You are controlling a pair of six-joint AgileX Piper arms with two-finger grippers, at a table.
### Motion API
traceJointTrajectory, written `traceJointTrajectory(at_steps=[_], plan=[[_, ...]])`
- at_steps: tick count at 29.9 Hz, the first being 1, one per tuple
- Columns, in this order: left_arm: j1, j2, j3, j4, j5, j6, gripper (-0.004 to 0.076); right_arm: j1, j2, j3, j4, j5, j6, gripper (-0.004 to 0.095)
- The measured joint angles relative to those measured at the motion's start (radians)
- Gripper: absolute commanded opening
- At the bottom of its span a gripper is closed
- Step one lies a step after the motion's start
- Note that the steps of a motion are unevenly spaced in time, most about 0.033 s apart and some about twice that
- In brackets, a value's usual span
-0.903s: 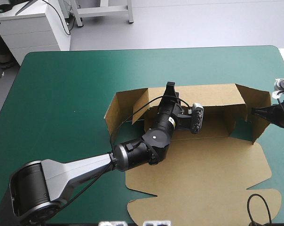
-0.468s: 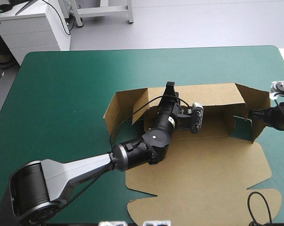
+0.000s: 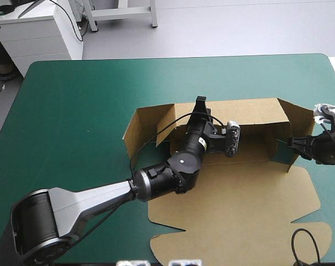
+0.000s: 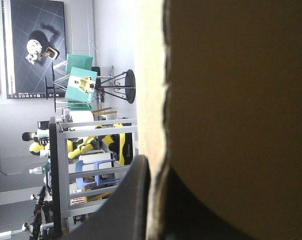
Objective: Fold the box
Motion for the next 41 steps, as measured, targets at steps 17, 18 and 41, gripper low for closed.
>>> traceJointTrajectory(at_steps=[17,18,41], plan=[[0.000,0.000,0.000,0.000,0.000,0.000,-0.0008,0.000,-0.284,0.000,0.020,0.076,0.000,0.0016],[0.000,0.000,0.000,0.000,0.000,0.000,-0.0008,0.000,-0.291,0.000,0.023,0.068,0.000,-0.0016],[0.000,0.000,0.000,0.000,-0.004,0.001,-0.0008,0.000,0.147,-0.485,0.058,-0.034,-0.008,-0.0013]])
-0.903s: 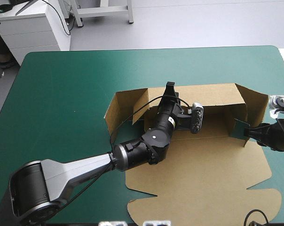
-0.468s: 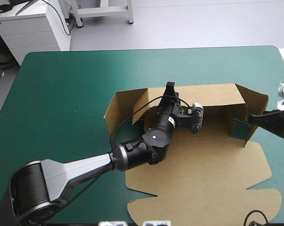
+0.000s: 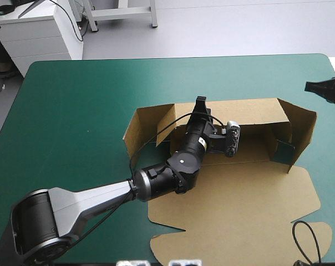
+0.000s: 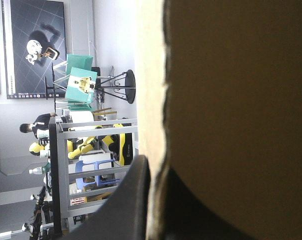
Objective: Fold the box
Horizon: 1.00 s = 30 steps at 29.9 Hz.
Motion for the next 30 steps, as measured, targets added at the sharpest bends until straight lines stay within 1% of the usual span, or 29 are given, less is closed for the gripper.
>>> traceJointTrajectory(at_steps=[5,14,21,30], plan=[[0.000,0.000,0.000,0.000,0.000,0.000,-0.0008,0.000,0.140,-0.102,0.056,0.029,-0.028,-0.0013],[0.000,0.000,0.000,0.000,-0.001,0.000,-0.0008,0.000,0.320,-0.129,0.062,0.112,-0.032,-0.0013],[0.000,0.000,0.000,0.000,-0.003,0.000,-0.0008,0.004,0.351,-0.124,0.062,0.146,-0.051,-0.0013],[0.000,0.000,0.000,0.000,-0.004,-0.003,-0.0008,0.013,0.339,-0.019,0.064,0.130,-0.087,-0.0014]])
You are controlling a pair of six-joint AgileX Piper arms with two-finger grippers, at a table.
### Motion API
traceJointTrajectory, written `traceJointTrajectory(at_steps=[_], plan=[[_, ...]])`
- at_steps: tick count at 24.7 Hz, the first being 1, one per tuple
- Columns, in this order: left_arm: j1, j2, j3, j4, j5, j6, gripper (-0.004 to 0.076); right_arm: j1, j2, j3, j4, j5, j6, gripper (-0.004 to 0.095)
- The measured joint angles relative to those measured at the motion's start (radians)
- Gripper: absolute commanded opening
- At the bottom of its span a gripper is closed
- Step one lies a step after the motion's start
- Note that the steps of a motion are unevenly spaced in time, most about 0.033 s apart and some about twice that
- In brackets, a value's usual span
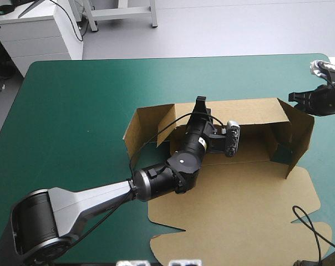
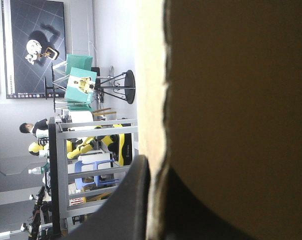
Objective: Fold the box
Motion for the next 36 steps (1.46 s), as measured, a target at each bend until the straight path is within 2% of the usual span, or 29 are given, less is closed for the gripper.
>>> traceJointTrajectory(at_steps=[10,15,23,28,31,34,36], plan=[[0.000,0.000,0.000,0.000,0.002,0.000,-0.0008,0.000,-0.103,0.133,0.007,-0.019,-0.047,-0.0014],[0.000,0.000,0.000,0.000,0.003,0.000,-0.0008,0.000,-0.191,0.297,0.051,-0.095,-0.107,-0.0014],[0.000,0.000,0.000,0.000,0.003,0.000,-0.0008,0.000,-0.296,0.517,0.227,-0.223,-0.318,-0.0013],[0.000,0.000,0.000,0.000,0.003,0.000,-0.0008,0.000,-0.320,0.540,0.227,-0.246,-0.408,0.0003],[0.000,0.000,0.000,0.000,0.003,0.000,-0.0008,0.000,-0.348,0.540,0.166,-0.240,-0.418,0.0126],[0.000,0.000,0.000,0.000,0.003,0.000,-0.0008,0.001,-0.363,0.540,0.112,-0.222,-0.459,0.0343],[0.000,0.000,0.000,0.000,0.003,0.000,-0.0008,0.002,-0.366,0.540,0.102,-0.203,-0.525,0.0449]])
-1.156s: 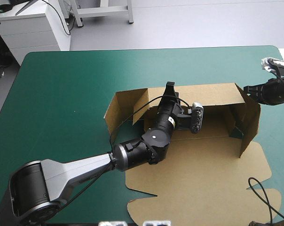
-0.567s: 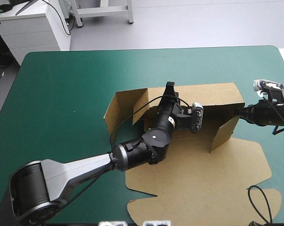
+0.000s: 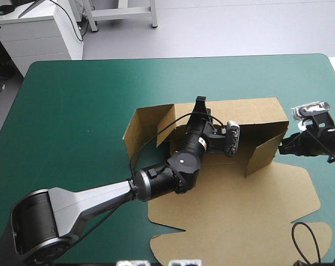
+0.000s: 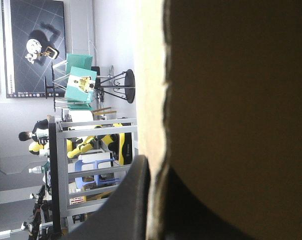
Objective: Fold the box
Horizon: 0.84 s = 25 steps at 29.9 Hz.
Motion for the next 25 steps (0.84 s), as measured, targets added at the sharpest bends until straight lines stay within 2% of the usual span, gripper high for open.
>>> traceJointTrajectory(at_steps=[6,11,16,25], plan=[[0.000,0.000,0.000,0.000,-0.002,0.000,-0.0008,0.003,-0.002,0.001,0.042,0.048,-0.160,0.0468],[0.000,0.000,0.000,0.000,-0.002,0.000,-0.0008,0.003,-0.002,0.001,0.053,0.045,-0.195,0.0468],[0.000,0.000,0.000,0.000,-0.002,0.000,-0.0008,0.003,-0.002,0.001,0.082,-0.007,-0.221,0.0468],[0.000,0.000,0.000,-0.001,-0.002,0.000,-0.0008,0.004,0.073,0.002,0.299,-0.033,-0.359,0.0440]])
